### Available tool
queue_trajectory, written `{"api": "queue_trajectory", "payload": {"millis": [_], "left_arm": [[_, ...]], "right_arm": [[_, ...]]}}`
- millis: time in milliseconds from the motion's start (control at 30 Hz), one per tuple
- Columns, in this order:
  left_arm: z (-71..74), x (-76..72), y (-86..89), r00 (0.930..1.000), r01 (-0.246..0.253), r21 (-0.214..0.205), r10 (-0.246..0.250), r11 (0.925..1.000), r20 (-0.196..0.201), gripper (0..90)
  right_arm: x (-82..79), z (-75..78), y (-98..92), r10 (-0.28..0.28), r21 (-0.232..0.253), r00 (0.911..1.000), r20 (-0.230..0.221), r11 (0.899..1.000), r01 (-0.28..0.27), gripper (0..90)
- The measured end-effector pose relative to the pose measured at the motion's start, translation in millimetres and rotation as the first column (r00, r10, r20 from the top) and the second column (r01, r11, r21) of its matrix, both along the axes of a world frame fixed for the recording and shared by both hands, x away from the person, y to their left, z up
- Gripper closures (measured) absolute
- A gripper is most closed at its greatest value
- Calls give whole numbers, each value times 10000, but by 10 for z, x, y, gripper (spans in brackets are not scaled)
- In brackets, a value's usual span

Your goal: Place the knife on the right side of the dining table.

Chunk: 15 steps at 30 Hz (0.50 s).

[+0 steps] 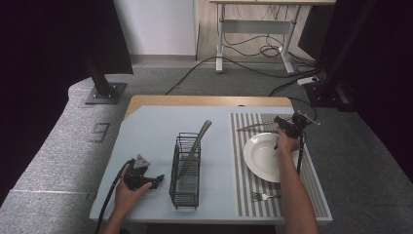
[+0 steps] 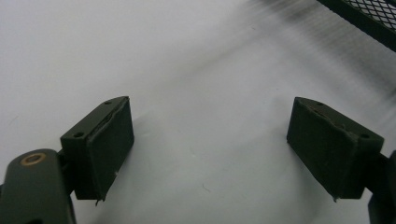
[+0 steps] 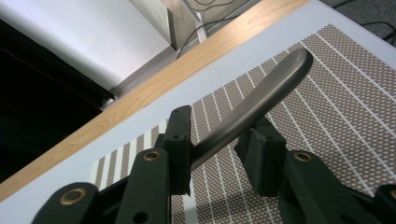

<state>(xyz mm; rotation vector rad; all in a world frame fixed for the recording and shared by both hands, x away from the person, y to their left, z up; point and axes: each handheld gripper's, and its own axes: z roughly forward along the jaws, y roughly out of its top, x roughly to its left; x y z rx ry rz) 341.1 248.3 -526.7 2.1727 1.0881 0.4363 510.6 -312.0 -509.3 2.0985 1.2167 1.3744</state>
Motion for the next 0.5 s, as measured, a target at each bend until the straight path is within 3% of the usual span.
{"api": "queue_trajectory", "payload": {"millis": [233, 500], "left_arm": [[0, 0, 0, 10000, 0, 0, 0, 10000, -1, 140], [0, 0, 0, 10000, 2, 0, -2, 10000, 0, 140]], "right_arm": [[12, 19, -27, -92, 126, 9984, -558, 9999, 99, 647], [17, 24, -36, -144, 188, 9968, -789, 9997, 160, 644]]}}
